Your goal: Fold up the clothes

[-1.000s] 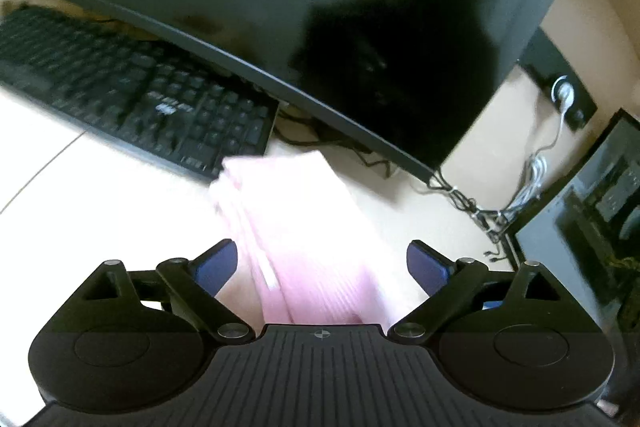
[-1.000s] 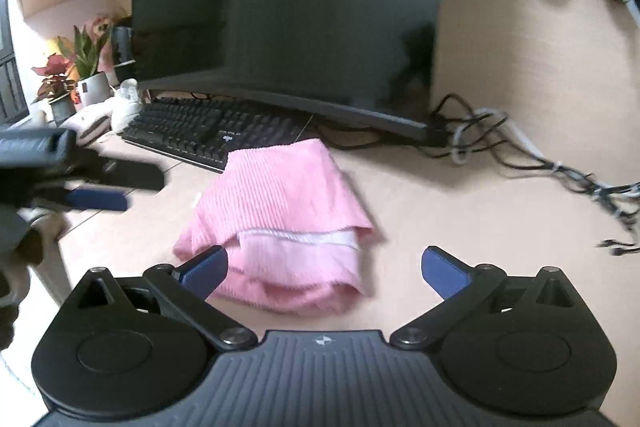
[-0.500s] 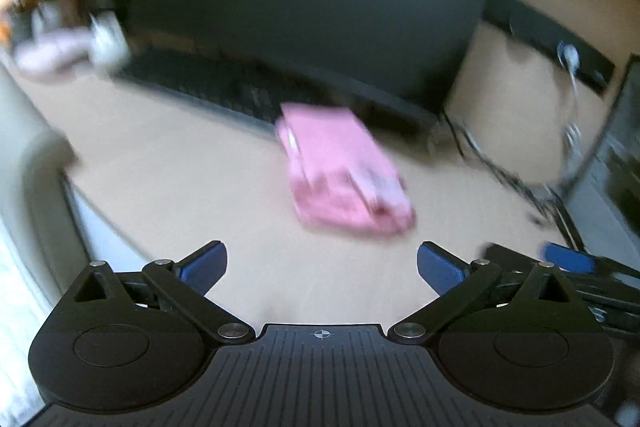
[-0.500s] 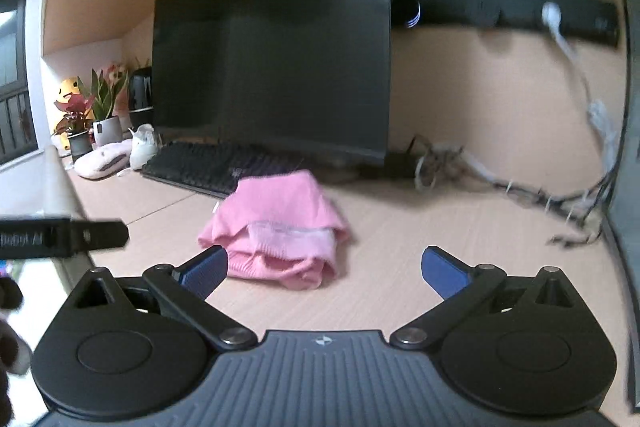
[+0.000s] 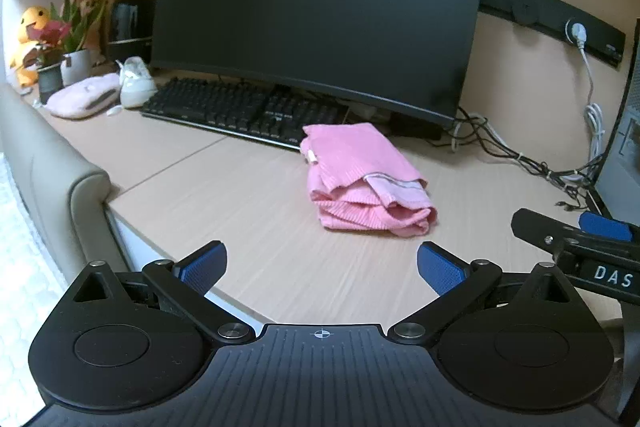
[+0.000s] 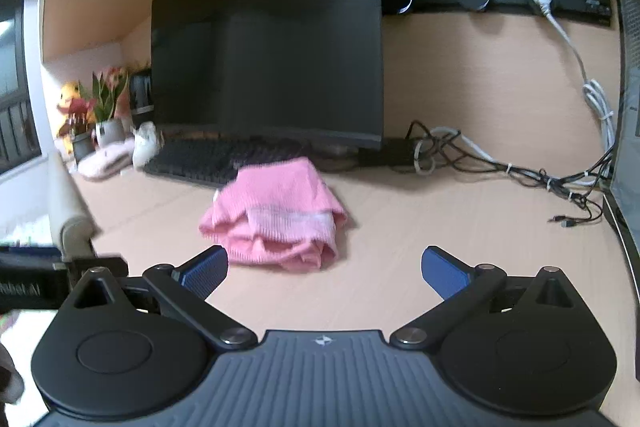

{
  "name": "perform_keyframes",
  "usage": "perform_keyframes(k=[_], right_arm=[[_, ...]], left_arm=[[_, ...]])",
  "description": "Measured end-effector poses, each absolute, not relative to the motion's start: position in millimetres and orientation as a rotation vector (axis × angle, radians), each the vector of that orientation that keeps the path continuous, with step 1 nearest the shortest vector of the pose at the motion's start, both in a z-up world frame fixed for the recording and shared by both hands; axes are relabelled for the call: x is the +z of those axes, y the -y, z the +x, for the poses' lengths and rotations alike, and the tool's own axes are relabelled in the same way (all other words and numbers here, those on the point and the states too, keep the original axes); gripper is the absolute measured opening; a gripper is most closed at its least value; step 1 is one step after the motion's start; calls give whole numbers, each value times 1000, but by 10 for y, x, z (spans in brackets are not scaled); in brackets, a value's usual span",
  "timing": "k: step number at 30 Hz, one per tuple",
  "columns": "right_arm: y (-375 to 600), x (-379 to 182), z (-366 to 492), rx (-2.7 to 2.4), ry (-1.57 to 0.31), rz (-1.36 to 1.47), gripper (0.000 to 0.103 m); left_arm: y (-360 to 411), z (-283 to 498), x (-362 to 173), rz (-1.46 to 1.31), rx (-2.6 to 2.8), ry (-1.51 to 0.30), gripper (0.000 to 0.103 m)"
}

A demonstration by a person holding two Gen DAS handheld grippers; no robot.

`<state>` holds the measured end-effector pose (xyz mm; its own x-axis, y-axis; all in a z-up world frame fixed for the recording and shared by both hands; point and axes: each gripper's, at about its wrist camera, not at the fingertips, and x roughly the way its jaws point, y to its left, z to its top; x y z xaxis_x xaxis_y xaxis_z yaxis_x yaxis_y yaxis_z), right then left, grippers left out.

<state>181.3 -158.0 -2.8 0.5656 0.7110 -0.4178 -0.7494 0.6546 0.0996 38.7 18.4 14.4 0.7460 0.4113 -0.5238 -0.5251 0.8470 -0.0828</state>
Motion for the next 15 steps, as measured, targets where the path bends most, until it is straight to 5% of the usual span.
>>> perform_keyframes(k=[15], right_arm=[[1711, -50, 1796, 849, -450, -122, 103]], left_arm=[[-23, 425, 30, -255, 467, -579, 103]])
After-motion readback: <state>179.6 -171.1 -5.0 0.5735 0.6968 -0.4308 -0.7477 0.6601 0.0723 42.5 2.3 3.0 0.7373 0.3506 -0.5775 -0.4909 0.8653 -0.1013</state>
